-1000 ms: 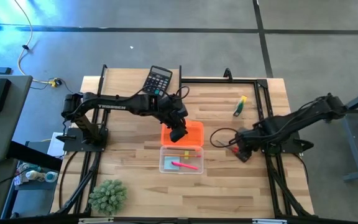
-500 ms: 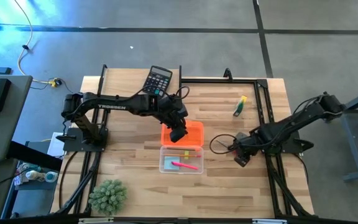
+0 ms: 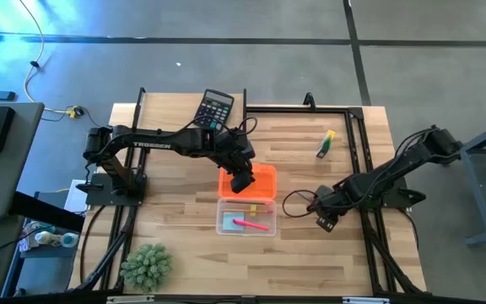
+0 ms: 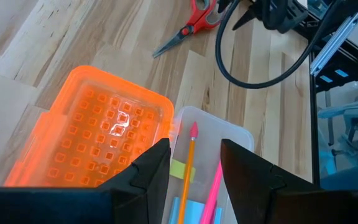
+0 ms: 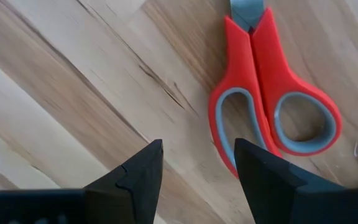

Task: Pack school essentials
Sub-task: Put the red scissors into the school supply box

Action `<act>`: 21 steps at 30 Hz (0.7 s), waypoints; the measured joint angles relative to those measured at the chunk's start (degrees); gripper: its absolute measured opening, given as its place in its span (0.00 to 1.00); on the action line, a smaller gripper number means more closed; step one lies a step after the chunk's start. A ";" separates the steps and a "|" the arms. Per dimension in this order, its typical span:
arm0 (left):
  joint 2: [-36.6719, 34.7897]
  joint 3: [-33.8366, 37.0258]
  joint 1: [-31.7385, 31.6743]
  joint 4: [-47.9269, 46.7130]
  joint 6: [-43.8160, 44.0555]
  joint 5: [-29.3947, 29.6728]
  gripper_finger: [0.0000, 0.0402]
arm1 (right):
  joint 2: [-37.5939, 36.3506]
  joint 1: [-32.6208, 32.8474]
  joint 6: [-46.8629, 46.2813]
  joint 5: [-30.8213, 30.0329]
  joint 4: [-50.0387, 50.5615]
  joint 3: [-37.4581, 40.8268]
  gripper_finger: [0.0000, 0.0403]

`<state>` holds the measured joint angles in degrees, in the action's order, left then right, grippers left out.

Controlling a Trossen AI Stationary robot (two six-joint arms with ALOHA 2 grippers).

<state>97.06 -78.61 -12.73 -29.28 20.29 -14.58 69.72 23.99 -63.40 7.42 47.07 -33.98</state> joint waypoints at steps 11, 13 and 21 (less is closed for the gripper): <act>0.00 0.00 0.00 0.02 0.01 -0.01 0.33 | 4.57 0.17 1.90 -0.50 -0.20 0.00 0.47; -0.01 0.00 0.00 0.02 -0.23 -0.01 0.33 | 5.61 0.17 1.95 -0.89 -0.26 0.00 0.47; 0.00 0.00 0.00 0.02 -0.46 -0.01 0.33 | 10.22 0.15 3.31 -1.11 -0.91 -0.28 0.40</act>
<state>97.06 -78.61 -12.73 -29.26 19.83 -14.59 79.94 24.14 -60.09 6.31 46.16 -34.25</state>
